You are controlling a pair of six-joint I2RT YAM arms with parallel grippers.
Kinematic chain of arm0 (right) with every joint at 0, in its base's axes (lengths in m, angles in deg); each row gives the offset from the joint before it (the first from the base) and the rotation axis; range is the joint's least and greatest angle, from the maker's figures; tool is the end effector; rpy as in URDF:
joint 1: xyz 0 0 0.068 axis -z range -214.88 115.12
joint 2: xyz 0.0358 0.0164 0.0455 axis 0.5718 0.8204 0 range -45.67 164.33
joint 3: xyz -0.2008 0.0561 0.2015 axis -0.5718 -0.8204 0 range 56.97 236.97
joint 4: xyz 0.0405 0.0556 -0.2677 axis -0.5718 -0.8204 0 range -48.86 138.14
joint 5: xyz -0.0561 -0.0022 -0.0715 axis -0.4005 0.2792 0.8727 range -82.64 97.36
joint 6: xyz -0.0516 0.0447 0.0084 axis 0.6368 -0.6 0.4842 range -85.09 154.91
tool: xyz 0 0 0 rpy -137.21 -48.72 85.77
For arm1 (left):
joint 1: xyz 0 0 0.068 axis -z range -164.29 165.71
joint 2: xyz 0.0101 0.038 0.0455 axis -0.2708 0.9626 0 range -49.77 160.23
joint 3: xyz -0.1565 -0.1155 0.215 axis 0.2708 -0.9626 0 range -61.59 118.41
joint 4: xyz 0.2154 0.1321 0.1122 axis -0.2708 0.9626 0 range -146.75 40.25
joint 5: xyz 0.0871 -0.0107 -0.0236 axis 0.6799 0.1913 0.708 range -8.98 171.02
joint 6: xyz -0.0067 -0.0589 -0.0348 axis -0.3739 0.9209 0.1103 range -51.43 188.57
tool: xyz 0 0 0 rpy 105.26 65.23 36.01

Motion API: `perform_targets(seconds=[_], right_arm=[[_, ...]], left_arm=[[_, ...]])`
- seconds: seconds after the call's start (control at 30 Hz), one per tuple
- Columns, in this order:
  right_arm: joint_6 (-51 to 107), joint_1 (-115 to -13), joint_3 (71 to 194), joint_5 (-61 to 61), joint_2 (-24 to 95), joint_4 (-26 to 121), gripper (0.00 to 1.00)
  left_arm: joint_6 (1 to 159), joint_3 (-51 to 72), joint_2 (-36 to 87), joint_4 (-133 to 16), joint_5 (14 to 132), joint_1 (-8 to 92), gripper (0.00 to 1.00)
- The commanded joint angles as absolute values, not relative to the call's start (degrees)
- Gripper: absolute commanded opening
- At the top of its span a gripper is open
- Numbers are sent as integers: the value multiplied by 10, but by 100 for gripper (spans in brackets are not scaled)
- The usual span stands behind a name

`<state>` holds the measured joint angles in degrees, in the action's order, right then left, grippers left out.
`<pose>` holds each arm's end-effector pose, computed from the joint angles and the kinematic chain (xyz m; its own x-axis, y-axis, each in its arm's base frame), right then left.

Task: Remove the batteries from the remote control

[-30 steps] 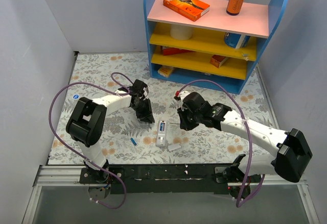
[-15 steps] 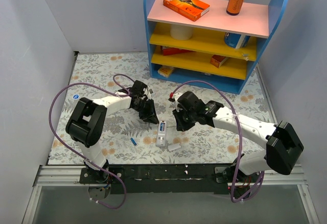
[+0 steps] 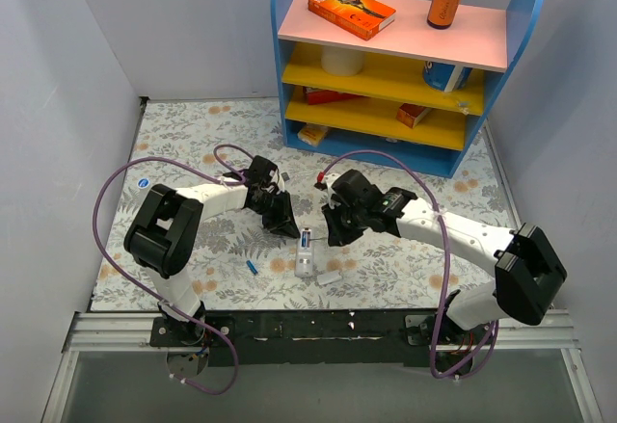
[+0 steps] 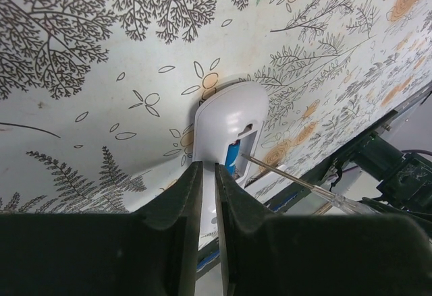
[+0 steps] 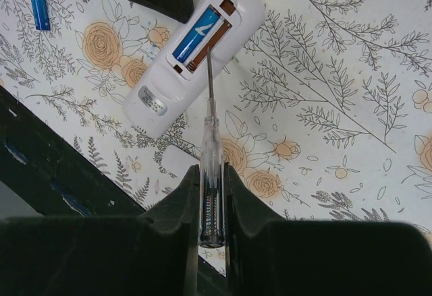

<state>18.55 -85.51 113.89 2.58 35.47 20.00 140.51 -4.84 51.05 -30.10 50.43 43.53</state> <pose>0.1982 0.2490 0.2371 -0.7080 -0.4204 -0.5674 -0.6287 0.7411 0.2354 0.2896 -0.1847 0.1368 -0.7820 -0.5128 0.3542 -0.6231 0.6306 -0.4628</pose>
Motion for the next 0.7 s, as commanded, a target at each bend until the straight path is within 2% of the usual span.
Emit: perform_targets(seconds=[0.0, 0.33, 0.67], right_arm=[[182, -855, 1164, 15, 364, 221, 1], [175, -844, 1108, -10, 368, 279, 1], [166, -839, 1101, 0, 339, 289, 1]], left_arm=[[1400, -59, 507, -317, 492, 435, 13], [1406, -72, 515, -322, 497, 434, 11], [1406, -74, 514, -320, 501, 435, 11]])
